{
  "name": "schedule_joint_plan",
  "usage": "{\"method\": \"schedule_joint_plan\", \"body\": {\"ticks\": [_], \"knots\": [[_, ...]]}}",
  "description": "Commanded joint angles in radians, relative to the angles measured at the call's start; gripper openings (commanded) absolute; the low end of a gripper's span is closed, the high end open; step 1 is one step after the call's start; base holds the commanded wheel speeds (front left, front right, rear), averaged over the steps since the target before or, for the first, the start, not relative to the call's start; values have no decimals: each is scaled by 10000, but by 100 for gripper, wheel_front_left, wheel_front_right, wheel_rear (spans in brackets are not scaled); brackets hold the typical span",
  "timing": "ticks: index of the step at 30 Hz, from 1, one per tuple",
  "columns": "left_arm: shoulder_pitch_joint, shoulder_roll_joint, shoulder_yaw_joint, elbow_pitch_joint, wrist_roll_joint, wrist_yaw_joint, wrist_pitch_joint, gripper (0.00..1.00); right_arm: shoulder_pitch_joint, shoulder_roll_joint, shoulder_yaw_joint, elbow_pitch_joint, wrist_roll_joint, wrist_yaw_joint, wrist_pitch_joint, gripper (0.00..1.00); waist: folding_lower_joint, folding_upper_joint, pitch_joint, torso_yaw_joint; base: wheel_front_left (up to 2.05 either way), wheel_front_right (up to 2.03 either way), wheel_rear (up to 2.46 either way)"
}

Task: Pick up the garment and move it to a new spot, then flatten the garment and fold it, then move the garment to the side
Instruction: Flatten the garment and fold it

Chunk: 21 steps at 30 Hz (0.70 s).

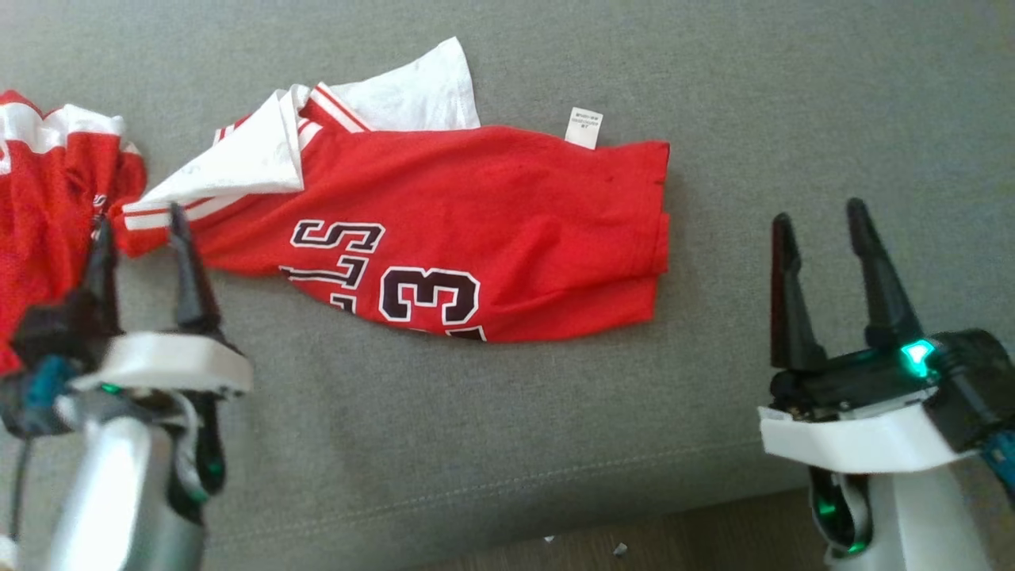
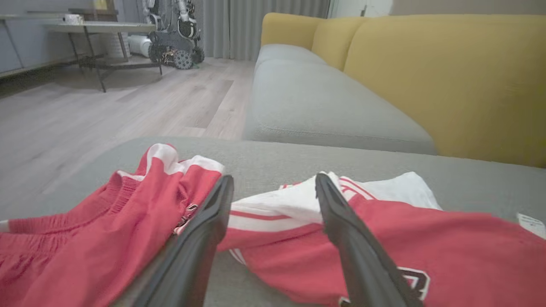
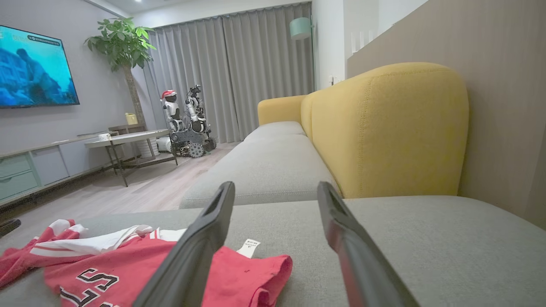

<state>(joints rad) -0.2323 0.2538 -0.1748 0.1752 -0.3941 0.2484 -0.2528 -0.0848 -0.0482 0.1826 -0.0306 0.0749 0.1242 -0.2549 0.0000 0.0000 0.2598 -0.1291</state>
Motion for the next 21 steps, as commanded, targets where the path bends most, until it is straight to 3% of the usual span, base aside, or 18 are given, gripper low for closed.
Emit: {"method": "schedule_joint_plan", "body": {"ticks": [1, 5, 11, 16, 21], "knots": [[-123, 73, 538, -613, 400, -126, -89, 100, -58, -20, 313, -215, 48, 65, -69, 100, 0, 0, -60, -5, 0, 0, 0], [532, -699, 583, -1619, 1609, -545, -89, 100, 34, -20, 348, 45, 72, 65, -69, 100, 0, 0, -240, 35, 0, 0, 0], [1544, -1367, 377, -2158, 2937, -943, -89, 100, 165, -20, 364, 316, 55, 65, -69, 100, 0, 0, -549, 220, 0, 0, 0], [1696, -1405, 108, -1770, 3671, -959, -89, 100, 223, -20, 449, 400, 23, 65, -69, 100, 0, 0, -667, 327, 0, 0, 0], [823, -971, -306, -637, 4417, -998, -89, 100, 132, -20, 596, 425, -18, 65, -69, 100, 0, 0, -521, 348, 0, 0, 0]]}}
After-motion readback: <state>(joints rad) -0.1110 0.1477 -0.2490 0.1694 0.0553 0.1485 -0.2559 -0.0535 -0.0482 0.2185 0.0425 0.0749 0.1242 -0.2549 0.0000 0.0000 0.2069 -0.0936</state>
